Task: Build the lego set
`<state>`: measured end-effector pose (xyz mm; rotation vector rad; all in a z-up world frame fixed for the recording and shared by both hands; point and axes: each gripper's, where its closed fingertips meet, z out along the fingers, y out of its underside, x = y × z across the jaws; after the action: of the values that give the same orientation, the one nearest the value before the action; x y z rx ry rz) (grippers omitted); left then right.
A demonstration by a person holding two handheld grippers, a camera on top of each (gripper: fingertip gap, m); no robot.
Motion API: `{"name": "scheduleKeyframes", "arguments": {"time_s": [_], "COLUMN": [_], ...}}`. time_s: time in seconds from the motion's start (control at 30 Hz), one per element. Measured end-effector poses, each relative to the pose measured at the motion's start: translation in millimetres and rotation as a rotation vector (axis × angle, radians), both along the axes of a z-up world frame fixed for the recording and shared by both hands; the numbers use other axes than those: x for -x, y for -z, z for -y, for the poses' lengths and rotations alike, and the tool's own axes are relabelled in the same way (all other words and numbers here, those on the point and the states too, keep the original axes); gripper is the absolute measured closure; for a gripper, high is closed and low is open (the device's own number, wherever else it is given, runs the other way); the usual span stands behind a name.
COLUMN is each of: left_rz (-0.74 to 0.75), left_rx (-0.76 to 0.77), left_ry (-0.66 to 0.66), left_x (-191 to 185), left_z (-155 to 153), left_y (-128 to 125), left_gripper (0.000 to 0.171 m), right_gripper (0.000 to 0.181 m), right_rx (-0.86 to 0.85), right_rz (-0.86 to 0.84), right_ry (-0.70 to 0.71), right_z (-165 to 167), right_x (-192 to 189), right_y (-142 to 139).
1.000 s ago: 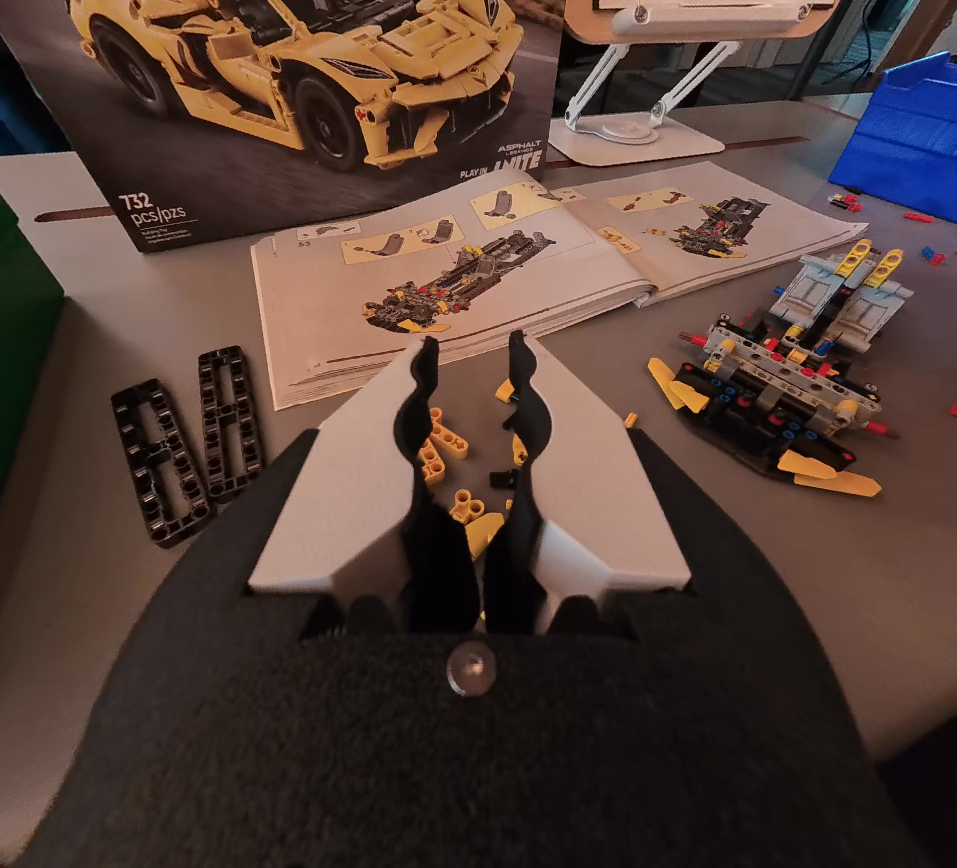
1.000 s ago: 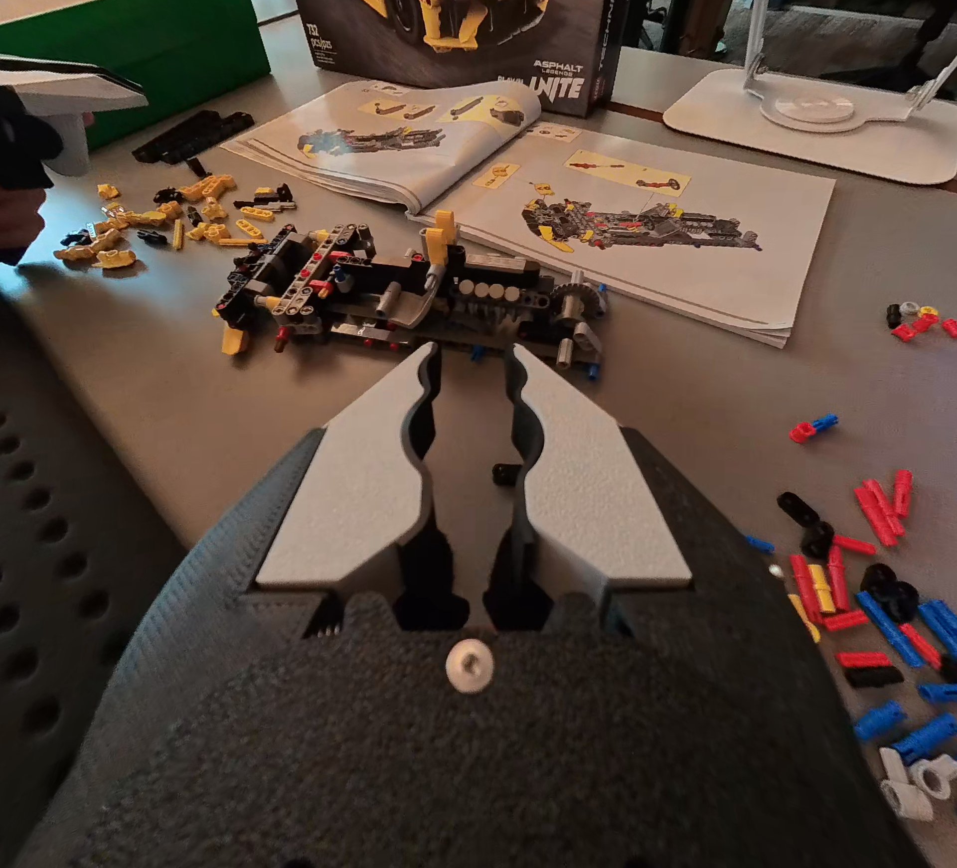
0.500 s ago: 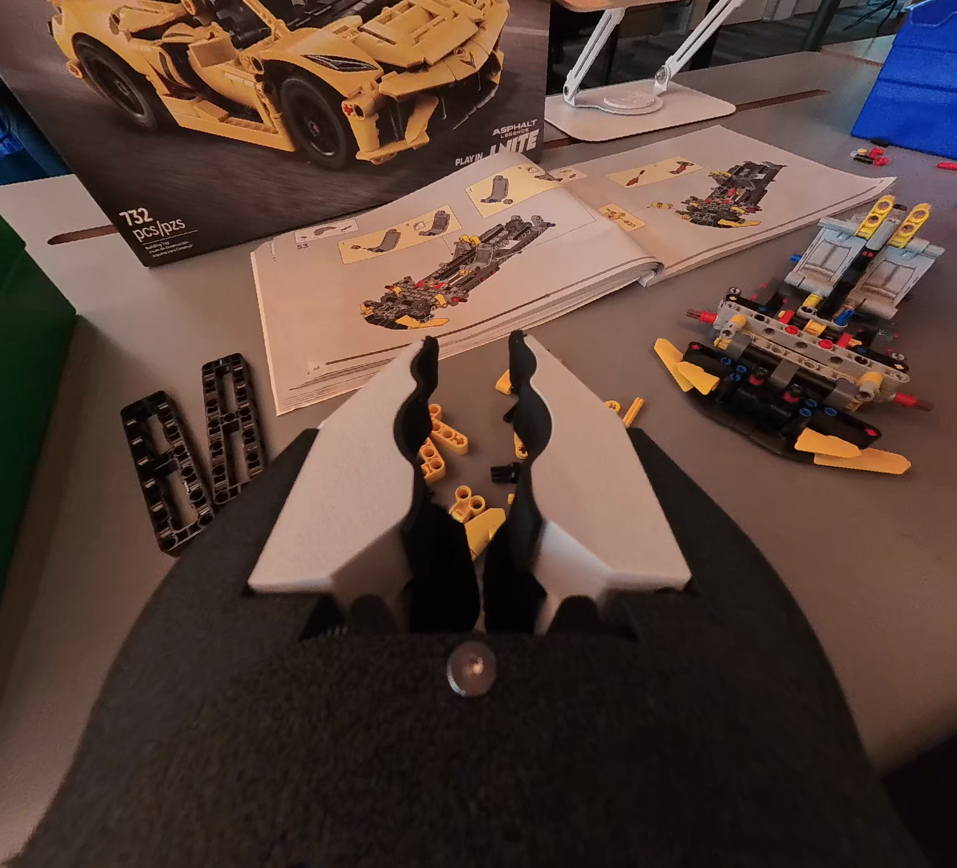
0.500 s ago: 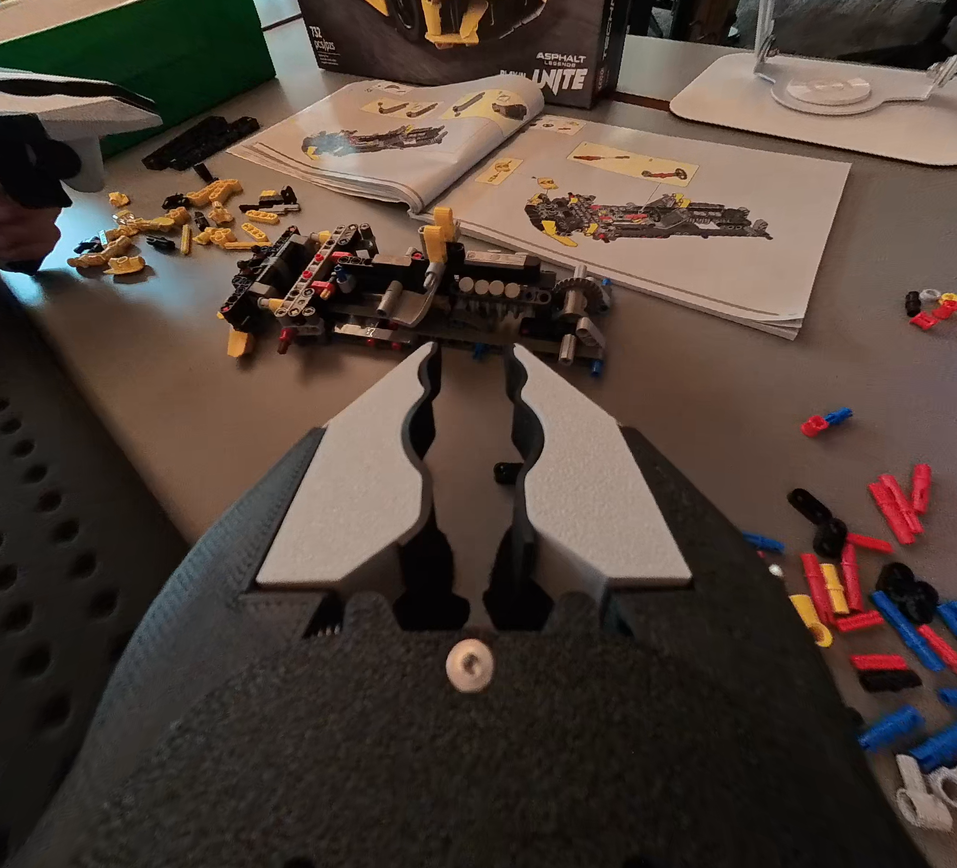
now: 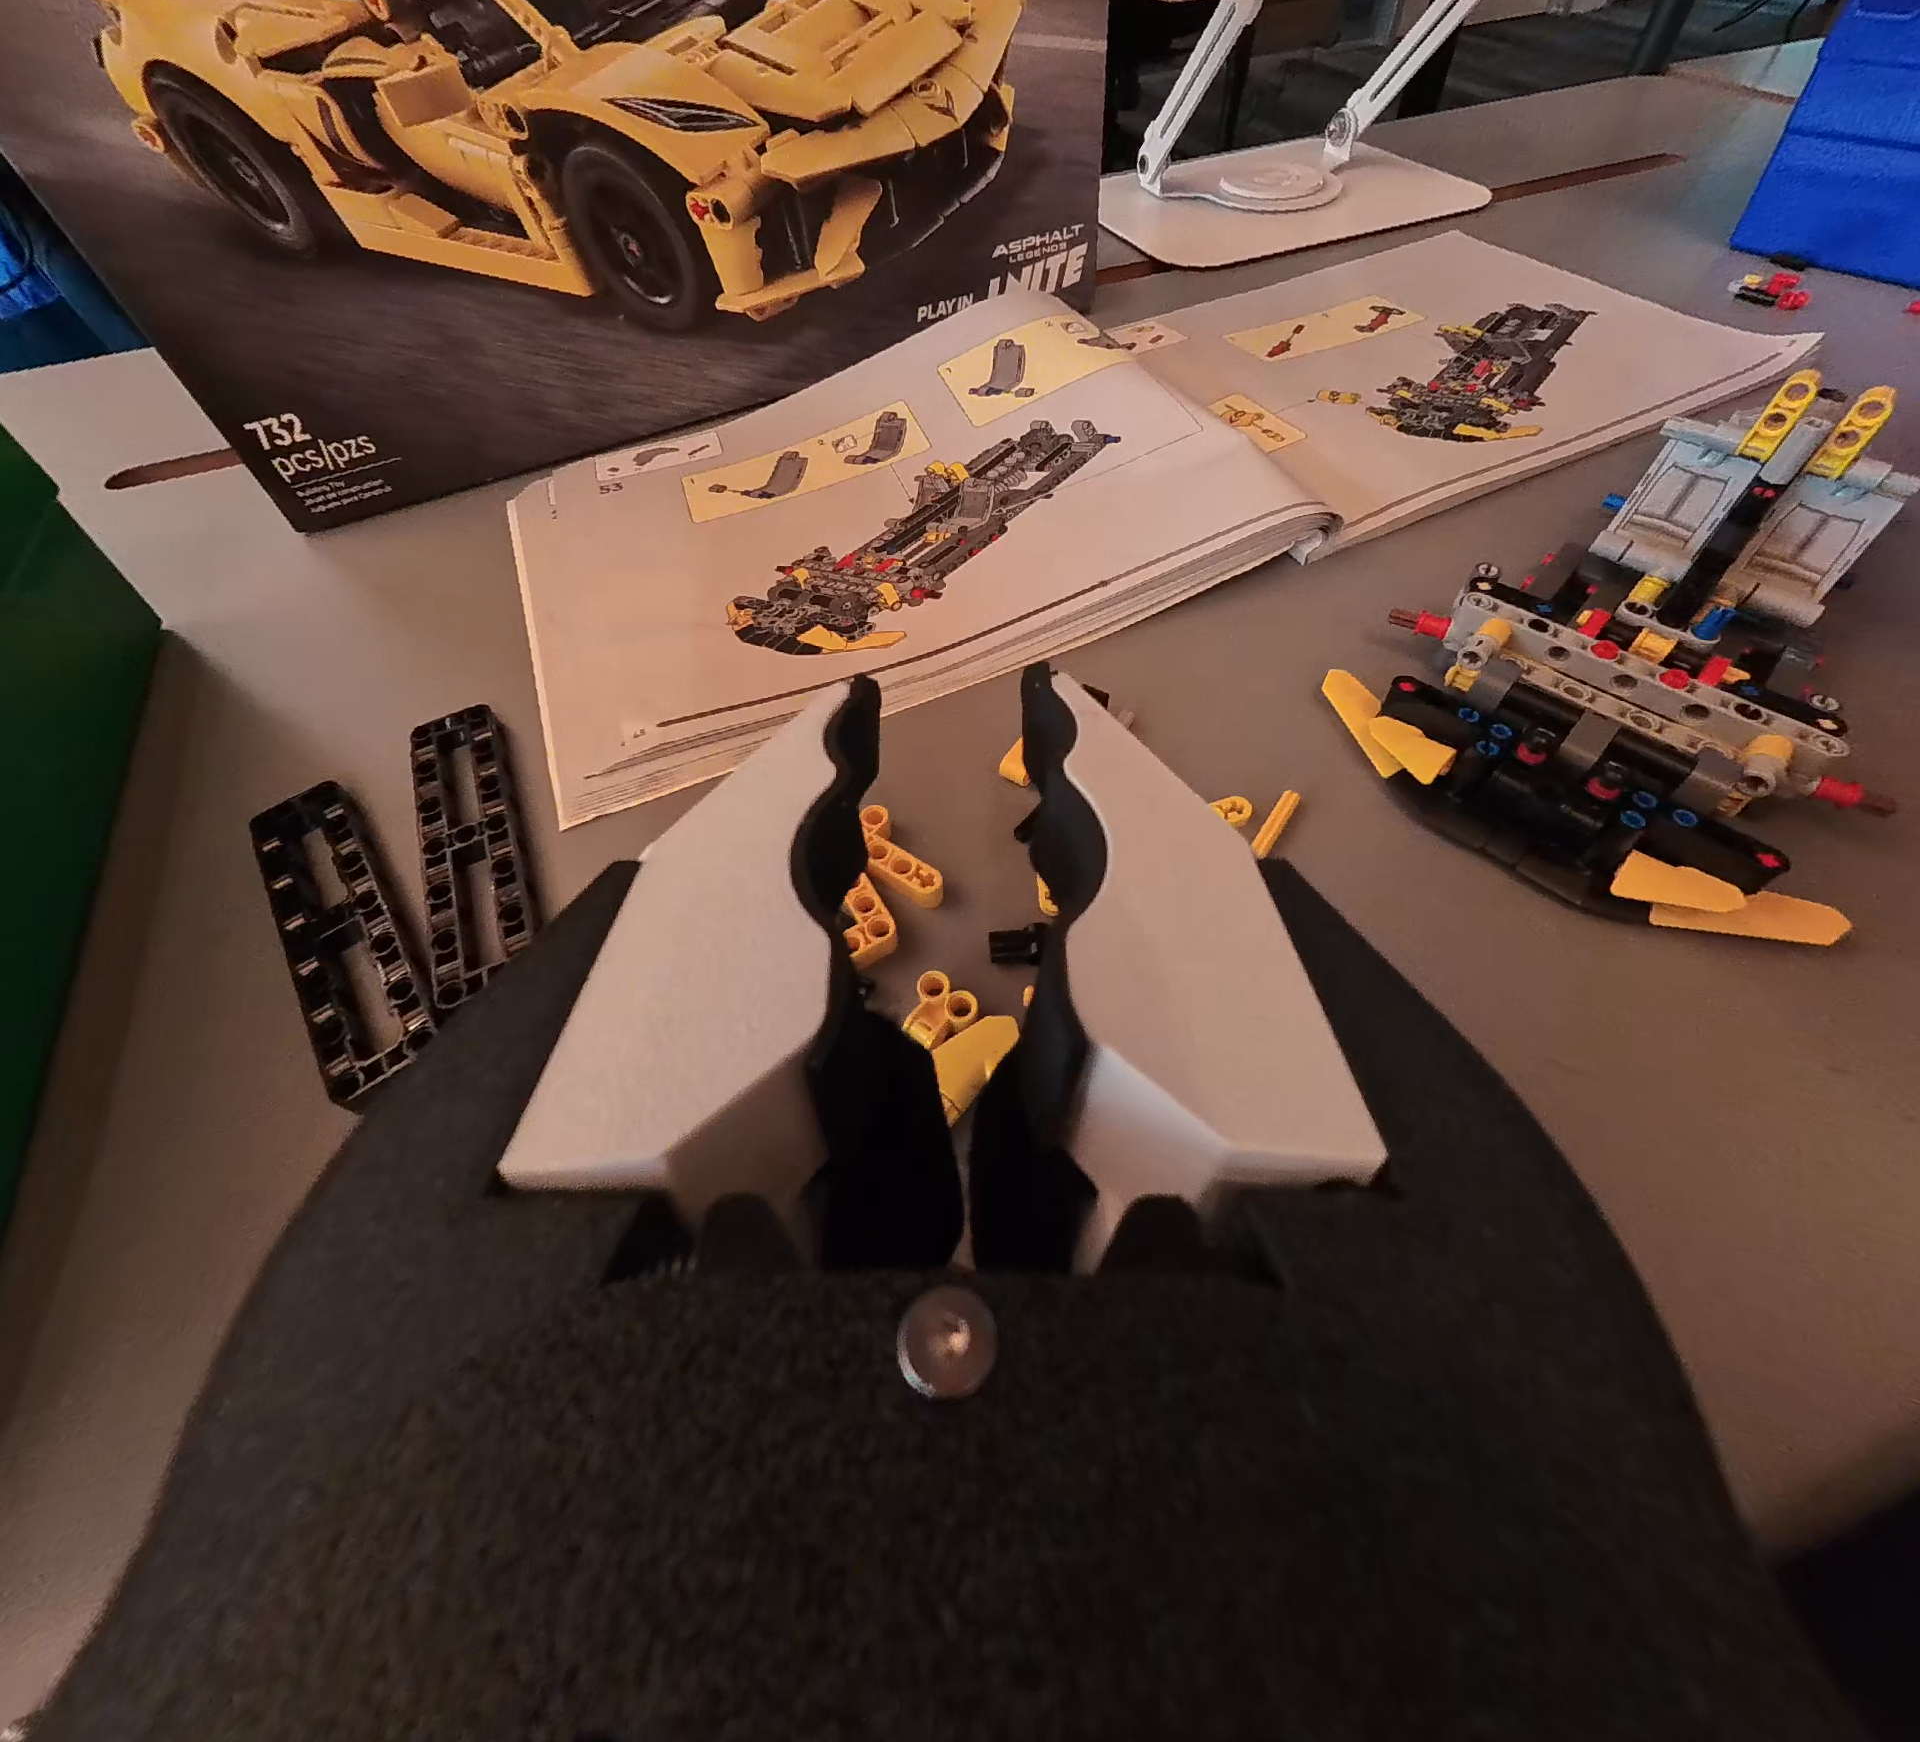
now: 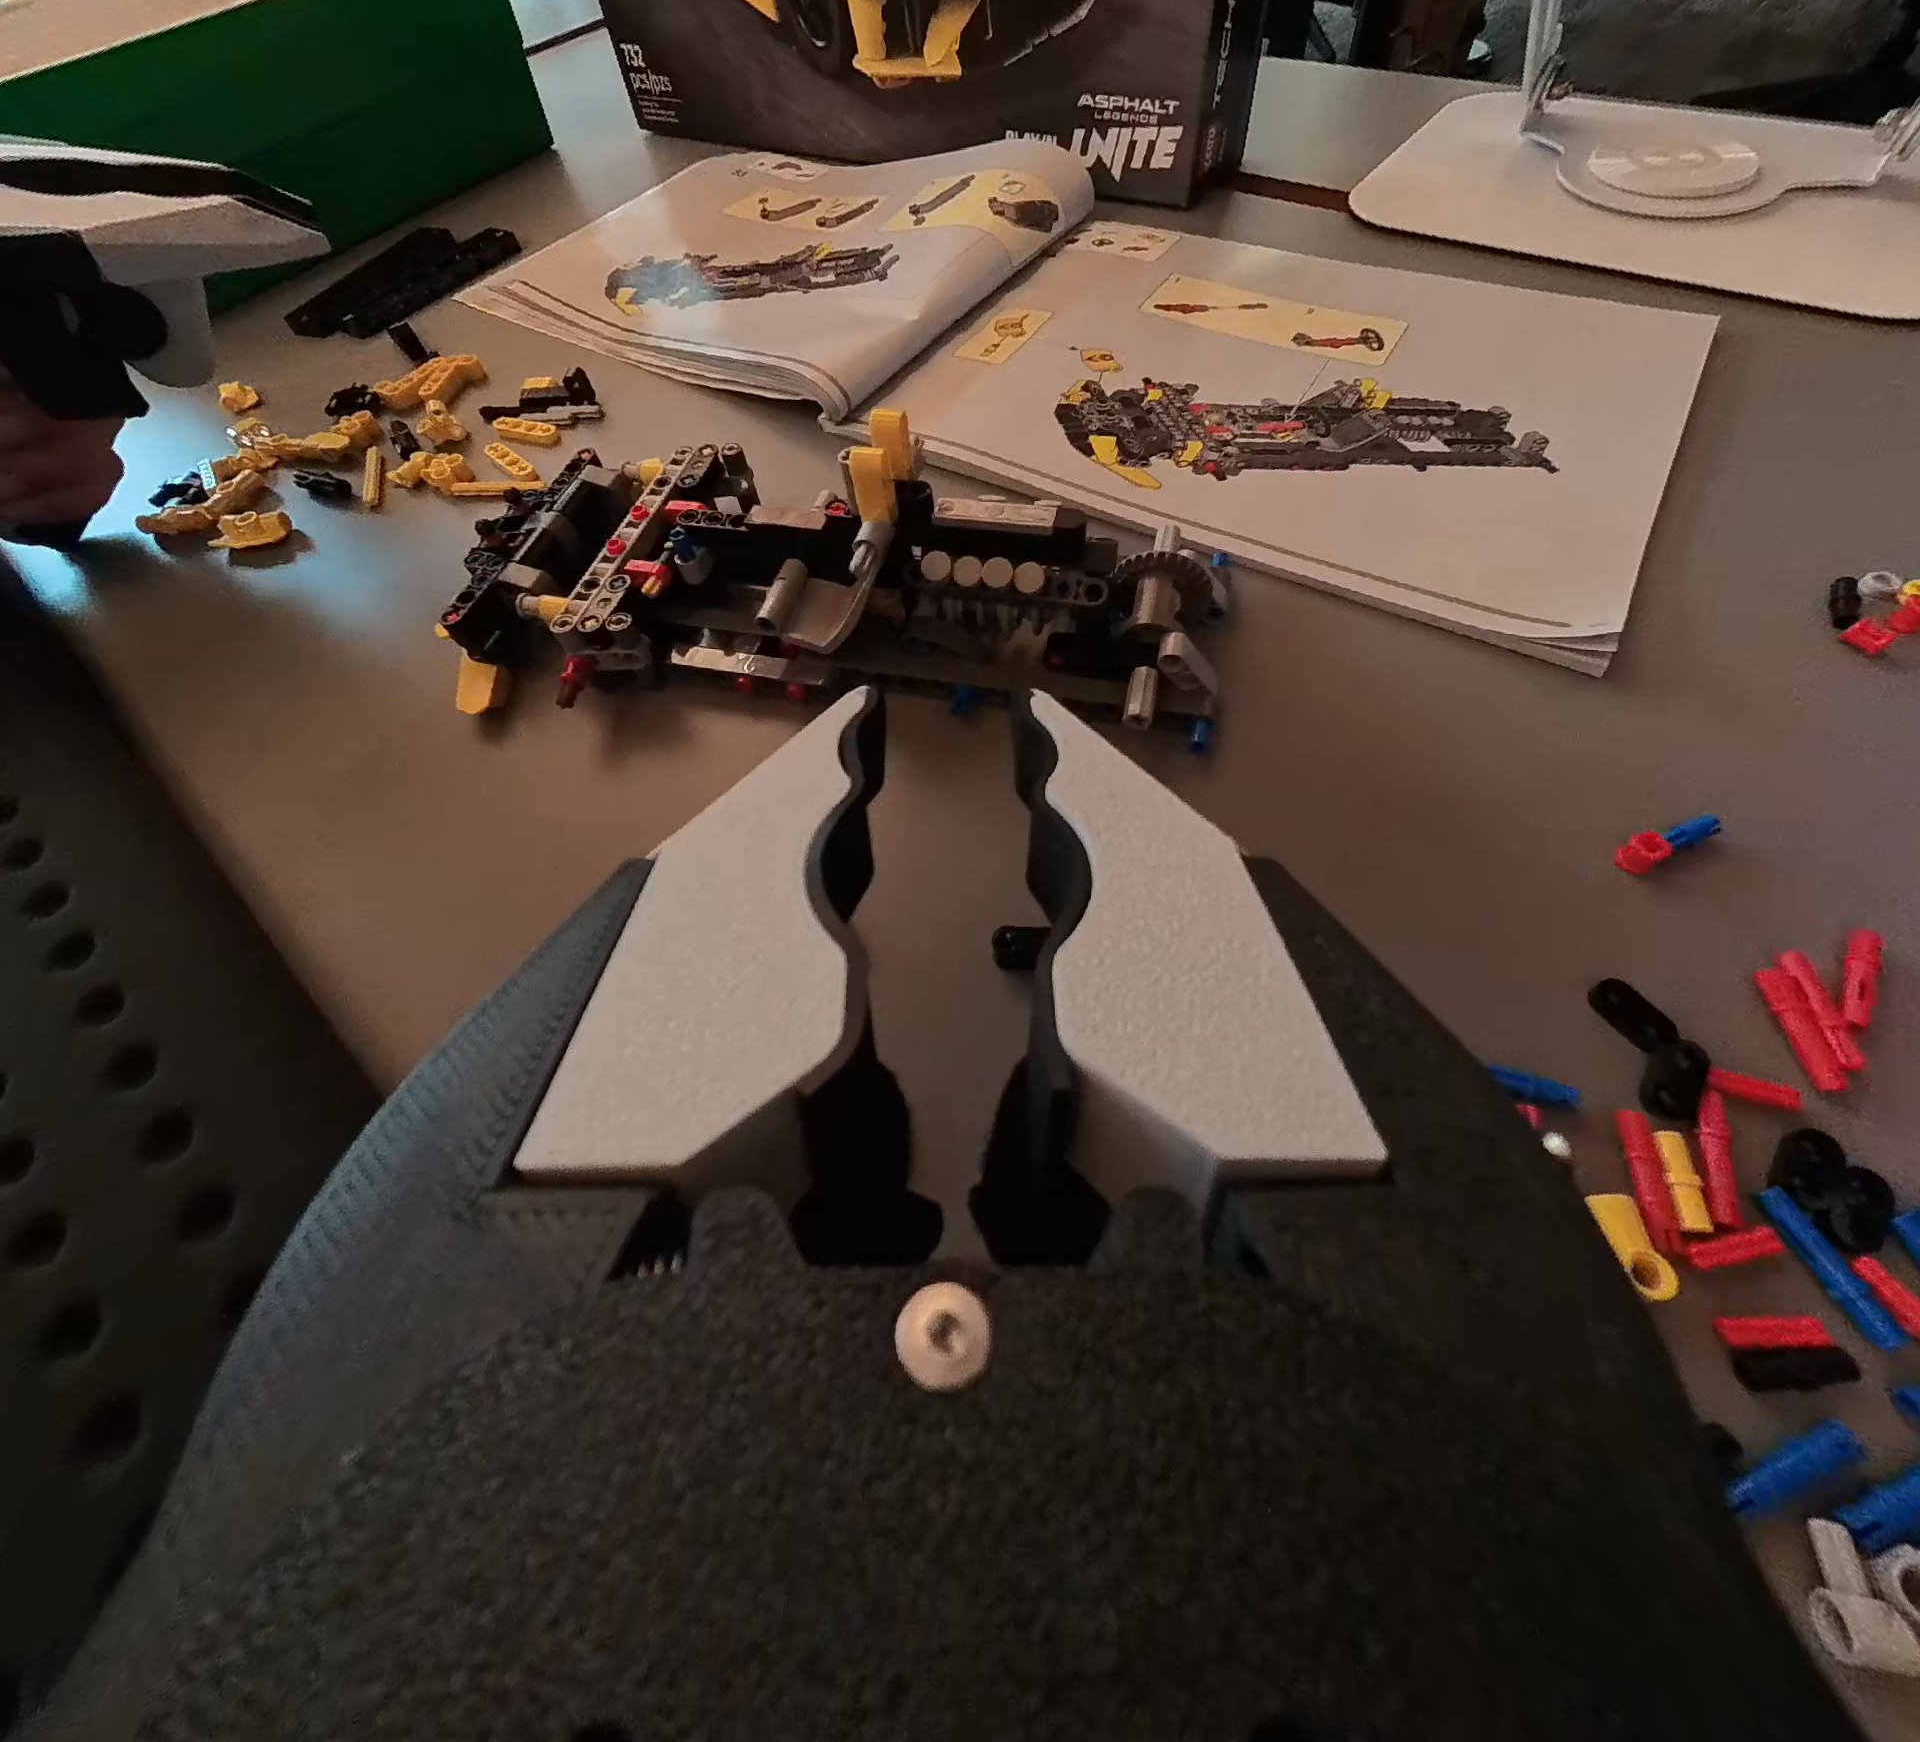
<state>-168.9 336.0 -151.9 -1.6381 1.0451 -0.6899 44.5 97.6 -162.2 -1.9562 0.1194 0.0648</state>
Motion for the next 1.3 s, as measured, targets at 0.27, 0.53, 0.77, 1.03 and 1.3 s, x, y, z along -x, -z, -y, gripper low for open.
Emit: {"name": "scheduleKeyframes", "arguments": {"time_s": [0.27,0.53,0.77,1.03,1.3], "left_rz": [-0.004,-0.008,-0.009,0.042,-0.144], "left_rx": [-0.006,-0.009,-0.008,0.026,0.363], "left_ry": [-0.001,0.002,-0.001,-0.109,-0.083], "left_x": [0,-1,-1,44,119], "left_z": [0,0,-1,-36,-24], "left_y": [0,1,1,-16,12], "left_gripper": [0.147,0.147,0.147,0.147,0.129], "right_gripper": [0.158,0.158,0.158,0.158,0.157], "right_rx": [-0.001,-0.002,-0.052,-0.068,-0.070], "right_rz": [-0.001,0.002,-0.020,-0.046,-0.084], "right_ry": [-0.001,0.004,0.033,0.026,0.010], "right_z": [0,1,6,6,5], "right_x": [0,-1,-6,-6,-5], "right_y": [0,0,-9,-11,-9]}}
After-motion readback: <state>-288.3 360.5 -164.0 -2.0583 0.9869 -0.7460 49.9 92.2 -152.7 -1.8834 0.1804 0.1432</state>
